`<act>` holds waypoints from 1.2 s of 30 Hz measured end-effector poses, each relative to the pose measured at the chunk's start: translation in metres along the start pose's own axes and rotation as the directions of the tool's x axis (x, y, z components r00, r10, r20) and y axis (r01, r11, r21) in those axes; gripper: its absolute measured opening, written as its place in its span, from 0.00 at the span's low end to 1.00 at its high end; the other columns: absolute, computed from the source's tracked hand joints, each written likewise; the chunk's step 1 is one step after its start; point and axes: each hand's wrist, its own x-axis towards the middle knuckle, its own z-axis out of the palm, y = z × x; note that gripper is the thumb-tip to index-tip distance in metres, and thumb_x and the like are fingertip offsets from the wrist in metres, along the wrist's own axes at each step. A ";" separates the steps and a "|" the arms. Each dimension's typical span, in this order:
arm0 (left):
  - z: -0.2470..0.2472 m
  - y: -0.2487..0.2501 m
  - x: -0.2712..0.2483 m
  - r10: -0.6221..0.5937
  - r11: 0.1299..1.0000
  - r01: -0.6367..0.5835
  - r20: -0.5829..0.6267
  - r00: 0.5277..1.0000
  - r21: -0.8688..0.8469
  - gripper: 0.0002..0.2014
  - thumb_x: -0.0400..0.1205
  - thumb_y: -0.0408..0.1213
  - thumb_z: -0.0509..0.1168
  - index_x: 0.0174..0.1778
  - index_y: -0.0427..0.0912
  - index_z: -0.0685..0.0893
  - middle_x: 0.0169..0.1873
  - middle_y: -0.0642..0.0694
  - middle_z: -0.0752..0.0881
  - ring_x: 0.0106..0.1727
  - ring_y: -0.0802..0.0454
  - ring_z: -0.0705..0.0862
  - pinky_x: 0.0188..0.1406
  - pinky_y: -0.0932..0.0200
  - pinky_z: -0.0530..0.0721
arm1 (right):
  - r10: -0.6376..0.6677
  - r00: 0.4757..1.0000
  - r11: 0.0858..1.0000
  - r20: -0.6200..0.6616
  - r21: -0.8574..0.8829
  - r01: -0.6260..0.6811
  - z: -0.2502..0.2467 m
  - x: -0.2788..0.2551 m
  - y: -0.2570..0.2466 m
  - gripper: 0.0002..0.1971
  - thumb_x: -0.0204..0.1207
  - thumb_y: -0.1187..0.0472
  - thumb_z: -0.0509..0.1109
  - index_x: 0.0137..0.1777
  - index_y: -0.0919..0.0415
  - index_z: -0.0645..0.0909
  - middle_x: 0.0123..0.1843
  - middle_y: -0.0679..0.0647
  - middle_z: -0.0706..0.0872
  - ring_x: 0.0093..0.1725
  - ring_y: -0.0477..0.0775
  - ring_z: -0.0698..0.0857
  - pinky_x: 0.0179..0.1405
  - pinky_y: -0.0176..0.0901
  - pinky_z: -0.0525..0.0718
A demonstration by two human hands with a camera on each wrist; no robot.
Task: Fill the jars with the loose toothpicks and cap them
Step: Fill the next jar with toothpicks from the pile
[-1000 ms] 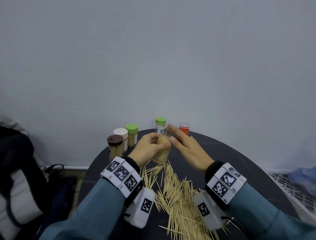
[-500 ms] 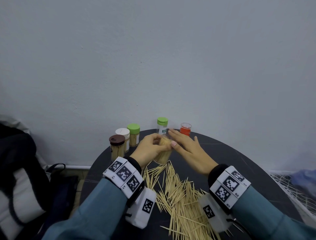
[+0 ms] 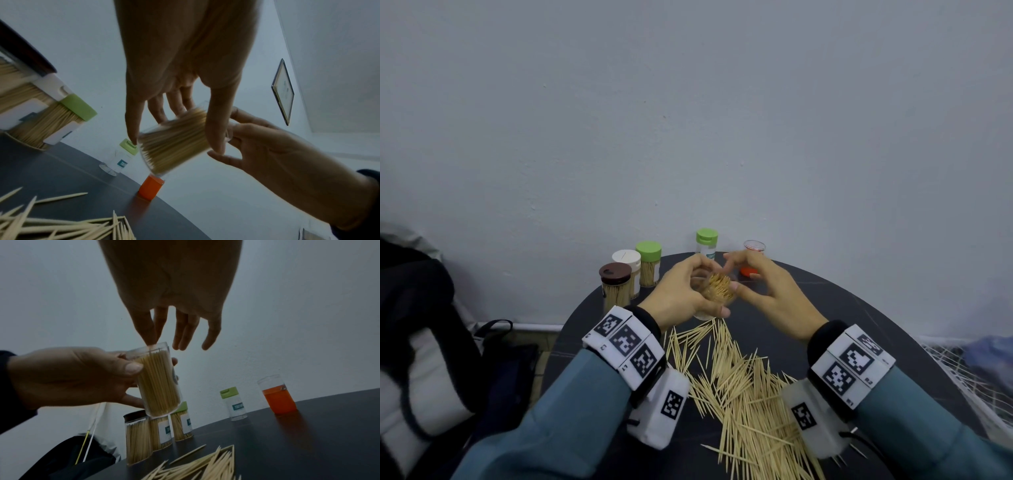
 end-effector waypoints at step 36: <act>0.002 -0.003 -0.005 0.013 0.981 0.001 -0.068 0.998 0.193 0.26 0.61 0.32 0.83 0.53 0.45 0.81 0.50 0.49 0.85 0.55 0.54 0.82 0.52 0.66 0.78 | -0.125 0.984 0.802 -0.124 -0.596 0.026 0.006 0.002 -0.003 0.06 0.61 0.51 0.80 0.34 0.47 0.86 0.51 0.42 0.82 0.62 0.49 0.77 0.70 0.55 0.56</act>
